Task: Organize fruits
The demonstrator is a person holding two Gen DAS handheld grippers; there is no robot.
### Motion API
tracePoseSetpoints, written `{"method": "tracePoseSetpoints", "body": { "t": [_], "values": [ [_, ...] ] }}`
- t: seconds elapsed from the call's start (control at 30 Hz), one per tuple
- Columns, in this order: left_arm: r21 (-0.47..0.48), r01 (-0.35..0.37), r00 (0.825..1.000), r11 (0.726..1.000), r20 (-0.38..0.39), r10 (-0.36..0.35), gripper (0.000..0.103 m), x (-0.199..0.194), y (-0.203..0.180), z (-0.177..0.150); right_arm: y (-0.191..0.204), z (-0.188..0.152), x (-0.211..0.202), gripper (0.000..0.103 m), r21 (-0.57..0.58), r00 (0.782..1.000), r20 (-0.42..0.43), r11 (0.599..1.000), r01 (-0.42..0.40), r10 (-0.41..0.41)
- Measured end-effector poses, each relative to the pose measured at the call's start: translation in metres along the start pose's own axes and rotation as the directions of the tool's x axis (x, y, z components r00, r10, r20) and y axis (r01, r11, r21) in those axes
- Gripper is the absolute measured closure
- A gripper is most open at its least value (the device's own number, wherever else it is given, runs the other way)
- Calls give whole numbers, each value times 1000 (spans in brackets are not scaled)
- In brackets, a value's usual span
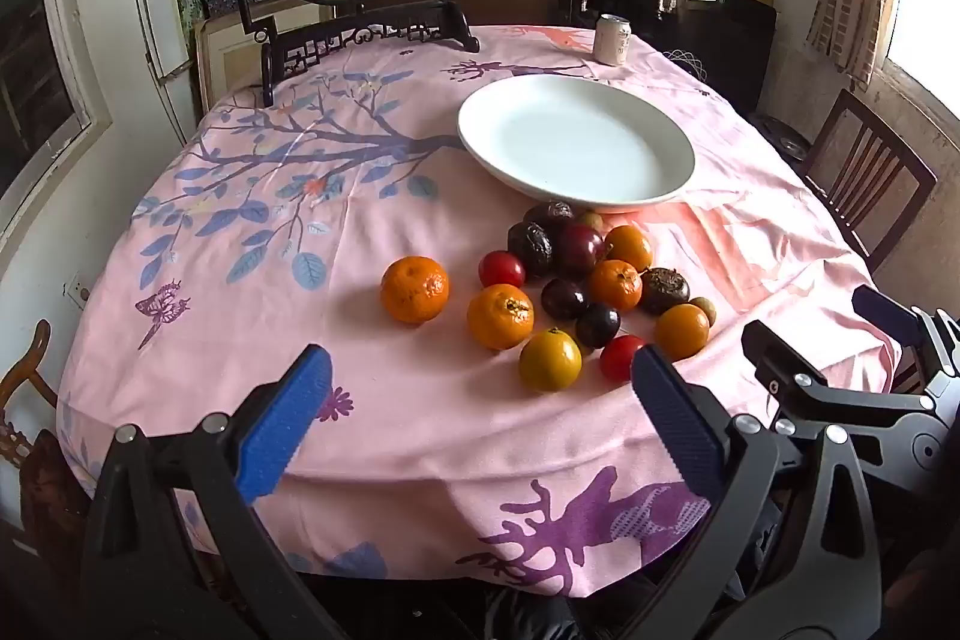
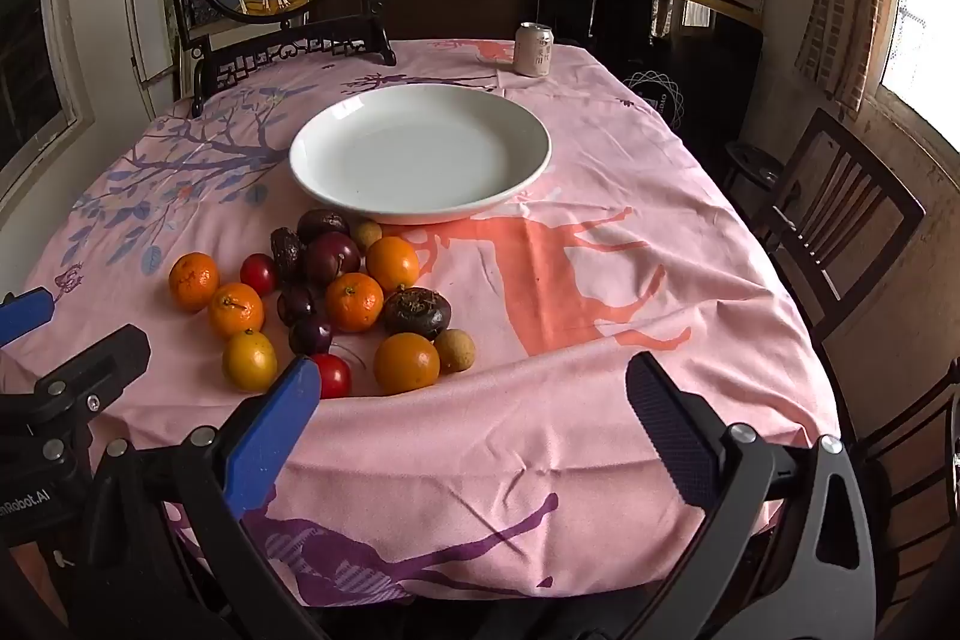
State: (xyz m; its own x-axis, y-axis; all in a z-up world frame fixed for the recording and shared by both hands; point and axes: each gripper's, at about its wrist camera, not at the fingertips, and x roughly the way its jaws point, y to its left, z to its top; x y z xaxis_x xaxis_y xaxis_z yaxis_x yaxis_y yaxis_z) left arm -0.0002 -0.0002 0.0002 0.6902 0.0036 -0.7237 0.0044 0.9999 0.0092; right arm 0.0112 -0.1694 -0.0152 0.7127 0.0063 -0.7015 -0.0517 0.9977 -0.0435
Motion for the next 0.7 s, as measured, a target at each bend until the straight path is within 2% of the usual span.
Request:
{"method": "tracePoseSetpoints", "body": {
  "t": [0.7],
  "values": [
    [-2, 2, 1000, 1000, -3, -2, 2, 0, 0, 0, 0, -1, -1, 1, 2, 1000, -1, 1000, -3, 3]
  ]
}}
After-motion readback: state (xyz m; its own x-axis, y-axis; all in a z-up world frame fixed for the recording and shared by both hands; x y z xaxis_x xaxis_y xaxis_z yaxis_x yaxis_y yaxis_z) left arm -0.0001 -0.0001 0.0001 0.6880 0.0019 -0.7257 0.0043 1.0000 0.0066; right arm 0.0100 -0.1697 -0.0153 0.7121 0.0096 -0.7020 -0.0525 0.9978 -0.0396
